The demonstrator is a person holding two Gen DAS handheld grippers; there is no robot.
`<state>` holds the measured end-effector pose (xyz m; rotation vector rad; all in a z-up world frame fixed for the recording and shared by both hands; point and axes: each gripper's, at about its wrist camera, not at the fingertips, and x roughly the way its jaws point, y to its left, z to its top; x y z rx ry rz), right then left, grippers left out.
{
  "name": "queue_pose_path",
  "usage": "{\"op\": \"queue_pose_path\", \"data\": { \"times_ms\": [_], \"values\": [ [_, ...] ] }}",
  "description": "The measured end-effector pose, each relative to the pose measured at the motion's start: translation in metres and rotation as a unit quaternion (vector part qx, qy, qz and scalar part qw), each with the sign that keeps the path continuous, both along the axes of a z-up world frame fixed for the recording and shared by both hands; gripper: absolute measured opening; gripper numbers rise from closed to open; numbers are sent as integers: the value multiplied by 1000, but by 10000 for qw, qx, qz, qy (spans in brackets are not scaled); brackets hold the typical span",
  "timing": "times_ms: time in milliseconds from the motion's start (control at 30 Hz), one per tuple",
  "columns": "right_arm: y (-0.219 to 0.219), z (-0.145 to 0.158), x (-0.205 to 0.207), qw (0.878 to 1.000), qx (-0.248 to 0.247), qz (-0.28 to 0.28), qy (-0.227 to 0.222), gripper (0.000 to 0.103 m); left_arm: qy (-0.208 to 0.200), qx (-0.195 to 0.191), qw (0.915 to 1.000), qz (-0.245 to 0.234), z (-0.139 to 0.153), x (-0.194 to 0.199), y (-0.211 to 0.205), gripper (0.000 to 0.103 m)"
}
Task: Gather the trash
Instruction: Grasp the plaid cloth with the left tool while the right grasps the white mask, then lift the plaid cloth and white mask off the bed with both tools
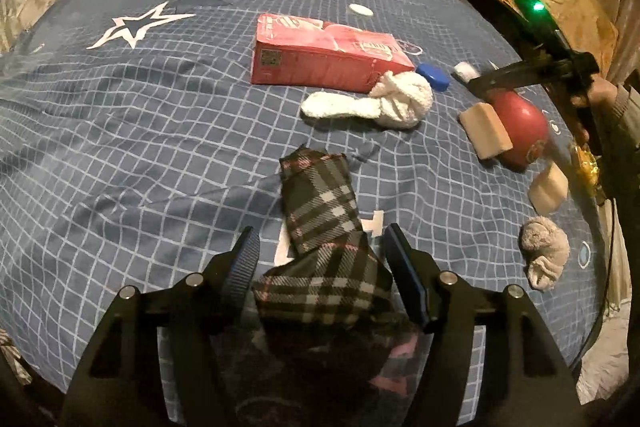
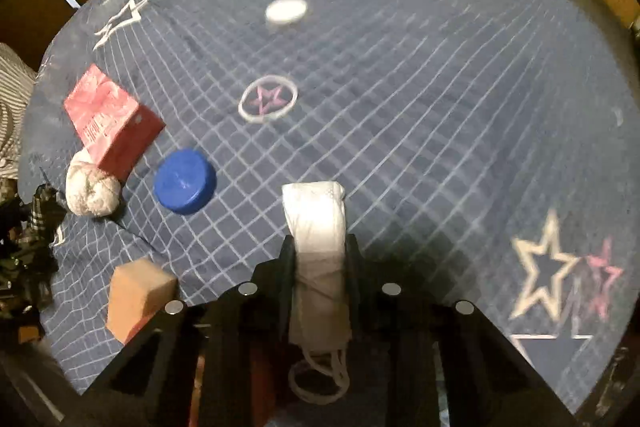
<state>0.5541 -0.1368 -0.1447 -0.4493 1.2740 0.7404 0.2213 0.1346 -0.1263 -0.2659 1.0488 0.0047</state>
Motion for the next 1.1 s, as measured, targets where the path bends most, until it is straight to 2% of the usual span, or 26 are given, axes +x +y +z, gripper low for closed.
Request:
{"op": "queue_pose_path", "data": {
  "times_ms": [33,100,133,167,233,333,433,467,567,633,733,867,933,1000,1033,1067,1100],
  "values": [
    [-5,11,-1,9998,124,-81,-131,26,-24,-47,10000,2,1,-1,1,62],
    [-26,55,-14,9952,676,-343,-612,26,-86,-100,9999,-14,3,-4,3,62],
    [-43,85,-30,9890,1101,-498,-852,26,-120,-117,9999,-14,4,-6,3,62],
    [-54,103,-43,9843,1335,-597,-992,26,-167,-155,9997,-12,5,-8,4,62],
    [-88,146,-96,9686,1923,-820,-1348,26,-252,-249,9994,26,7,-12,6,65],
    [-123,164,-180,9593,2128,-1041,-1540,26,-304,-282,9991,49,8,-16,2,67],
    [-136,139,-252,9640,1820,-1288,-1450,26,-360,70,9993,-47,7,-21,-13,70],
    [-143,120,-278,9656,1724,-1496,-1244,26,-376,211,9991,-55,7,-20,-16,70],
    [-148,80,-325,9637,1355,-2071,-1006,26,-414,648,9970,-11,4,-22,-23,71],
    [-148,61,-347,9609,1280,-2249,-987,26,-396,648,9971,78,2,-24,-20,71],
    [-140,39,-360,9539,1154,-2478,-1240,26,-413,647,9969,163,-1,-29,-14,71],
    [-134,13,-358,9487,1155,-2666,-1246,28,-524,783,9955,65,-5,-32,-13,72],
    [-136,10,-358,9461,1208,-2720,-1276,35,-591,743,9955,77,-1,-35,-11,72],
    [-142,16,-366,9402,1366,-2778,-1421,58,-699,662,9953,71,6,-42,-8,72],
    [-147,19,-370,9376,1380,-2794,-1545,64,-753,641,9951,63,10,-44,-7,72],
    [-151,25,-375,9345,1381,-2799,-1710,69,-791,625,9949,38,14,-46,-6,72],
    [-154,29,-379,9327,1398,-2788,-1810,70,-821,612,9947,4,16,-47,-5,72]
  ]
}}
